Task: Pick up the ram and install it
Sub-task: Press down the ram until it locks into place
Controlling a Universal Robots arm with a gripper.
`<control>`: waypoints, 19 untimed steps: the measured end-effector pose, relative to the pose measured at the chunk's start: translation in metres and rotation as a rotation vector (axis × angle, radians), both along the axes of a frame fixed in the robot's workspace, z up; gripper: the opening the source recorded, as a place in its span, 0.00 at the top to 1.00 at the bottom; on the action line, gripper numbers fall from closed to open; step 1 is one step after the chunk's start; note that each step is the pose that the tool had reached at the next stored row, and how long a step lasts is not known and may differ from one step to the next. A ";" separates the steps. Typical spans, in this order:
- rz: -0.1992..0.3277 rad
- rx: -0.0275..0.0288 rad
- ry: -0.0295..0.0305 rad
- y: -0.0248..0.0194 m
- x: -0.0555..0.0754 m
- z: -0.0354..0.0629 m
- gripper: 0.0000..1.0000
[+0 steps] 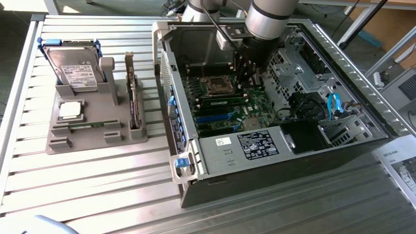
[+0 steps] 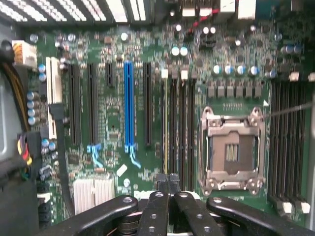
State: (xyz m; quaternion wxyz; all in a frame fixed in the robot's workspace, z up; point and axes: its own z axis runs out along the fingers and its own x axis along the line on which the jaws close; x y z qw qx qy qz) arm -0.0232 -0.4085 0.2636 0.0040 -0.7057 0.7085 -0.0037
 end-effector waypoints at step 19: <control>0.000 0.0006 -0.0089 0.0000 -0.045 0.0000 0.90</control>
